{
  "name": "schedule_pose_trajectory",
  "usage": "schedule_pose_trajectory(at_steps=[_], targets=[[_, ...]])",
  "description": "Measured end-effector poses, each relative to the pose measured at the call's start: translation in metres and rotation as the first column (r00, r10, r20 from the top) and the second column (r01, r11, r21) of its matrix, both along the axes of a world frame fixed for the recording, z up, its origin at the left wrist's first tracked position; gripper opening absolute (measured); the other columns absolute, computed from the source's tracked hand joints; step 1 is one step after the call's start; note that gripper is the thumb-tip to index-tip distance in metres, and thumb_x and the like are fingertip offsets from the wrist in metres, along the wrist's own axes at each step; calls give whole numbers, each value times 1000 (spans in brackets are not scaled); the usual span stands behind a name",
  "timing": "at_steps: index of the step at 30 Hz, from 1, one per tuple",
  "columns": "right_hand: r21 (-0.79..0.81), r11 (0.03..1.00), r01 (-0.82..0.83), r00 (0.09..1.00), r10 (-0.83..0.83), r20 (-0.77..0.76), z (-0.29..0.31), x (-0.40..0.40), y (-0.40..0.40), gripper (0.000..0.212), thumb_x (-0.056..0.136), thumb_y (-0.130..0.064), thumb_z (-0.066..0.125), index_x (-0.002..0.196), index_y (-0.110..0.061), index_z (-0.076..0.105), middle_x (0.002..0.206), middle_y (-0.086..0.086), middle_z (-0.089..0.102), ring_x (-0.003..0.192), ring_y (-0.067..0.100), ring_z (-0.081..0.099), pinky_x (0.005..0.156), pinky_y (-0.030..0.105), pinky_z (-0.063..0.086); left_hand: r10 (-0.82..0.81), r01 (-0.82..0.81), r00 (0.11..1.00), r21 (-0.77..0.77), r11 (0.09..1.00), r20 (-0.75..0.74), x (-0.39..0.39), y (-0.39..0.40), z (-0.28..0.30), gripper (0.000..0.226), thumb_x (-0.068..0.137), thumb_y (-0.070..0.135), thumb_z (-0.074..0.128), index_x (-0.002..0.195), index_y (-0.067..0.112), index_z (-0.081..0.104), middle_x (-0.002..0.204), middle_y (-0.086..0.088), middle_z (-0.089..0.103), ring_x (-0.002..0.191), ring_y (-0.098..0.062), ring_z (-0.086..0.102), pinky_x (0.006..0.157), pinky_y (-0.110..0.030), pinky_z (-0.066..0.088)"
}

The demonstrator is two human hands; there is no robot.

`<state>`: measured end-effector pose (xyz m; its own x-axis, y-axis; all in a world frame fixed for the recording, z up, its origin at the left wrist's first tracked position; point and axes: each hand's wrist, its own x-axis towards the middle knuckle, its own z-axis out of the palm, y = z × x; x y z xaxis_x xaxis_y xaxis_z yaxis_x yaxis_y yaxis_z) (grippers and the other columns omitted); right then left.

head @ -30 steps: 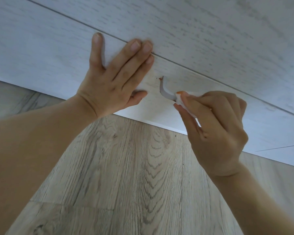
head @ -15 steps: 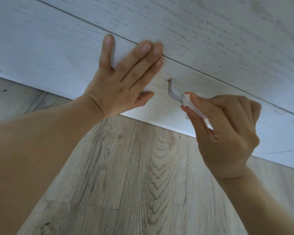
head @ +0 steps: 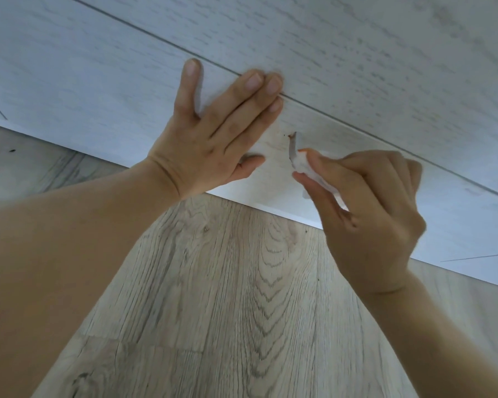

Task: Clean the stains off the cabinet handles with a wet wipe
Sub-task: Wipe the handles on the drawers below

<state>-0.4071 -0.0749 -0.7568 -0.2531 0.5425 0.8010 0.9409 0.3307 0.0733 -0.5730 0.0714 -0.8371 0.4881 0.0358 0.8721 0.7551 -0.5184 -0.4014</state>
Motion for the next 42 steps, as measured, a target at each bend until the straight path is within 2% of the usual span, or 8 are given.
schedule_pose_trajectory(at_steps=[4,11,17,24,30,37,42], targets=[[12,1000,28,999,-28,-45,-2,2,-4,9,85,-11,77,90,-3,75,69,8,66,70,19,53,66,32,35,3,-3,1000,0,1000,6,1,-1,-2,80,98,50,32,150,-4,3,158,-16,-11,146,-25,-4,113,-58,-5],[0,1000,16,1000,-16,-3,2,-9,-4,8,88,-11,75,92,-4,76,77,5,70,74,18,56,68,33,37,-3,2,1000,-20,1000,-8,-2,-3,1,80,97,47,39,150,-3,5,158,-15,-11,147,-25,-3,114,-56,-5],[-13,1000,17,999,-17,32,8,-28,12,6,90,-10,72,92,-7,77,82,2,71,78,18,56,72,33,37,-79,73,988,-52,996,-134,-40,4,2,72,94,30,49,151,2,15,160,-9,-4,147,-20,0,119,-44,-4],[-71,994,77,987,-66,147,4,-32,19,6,88,-6,73,92,-8,76,87,0,73,83,19,53,77,32,34,-32,28,985,-26,999,-170,-45,8,-2,74,93,36,47,152,5,15,160,-8,-5,147,-20,-2,119,-43,-3],[-68,997,36,987,-25,158,3,-29,13,7,89,-3,70,92,-4,76,87,4,73,84,20,54,77,32,41,-34,30,984,-25,999,-175,-44,9,-2,75,93,36,45,152,4,11,160,-8,-7,147,-19,-4,119,-43,-5],[-18,999,32,999,-32,7,1,-18,-8,11,87,-7,74,98,-5,73,93,-4,66,83,17,59,71,32,48,2,-3,987,-7,1000,-164,-41,7,-3,80,91,40,45,152,2,9,159,-10,-9,147,-22,-4,119,-46,-4],[-38,997,60,996,-63,-68,-3,-28,4,9,86,-8,75,94,-3,75,85,6,71,80,19,56,72,30,42,-8,2,985,-35,999,-171,-42,5,-2,79,93,40,44,152,2,8,159,-10,-11,147,-22,-7,118,-46,-7]])
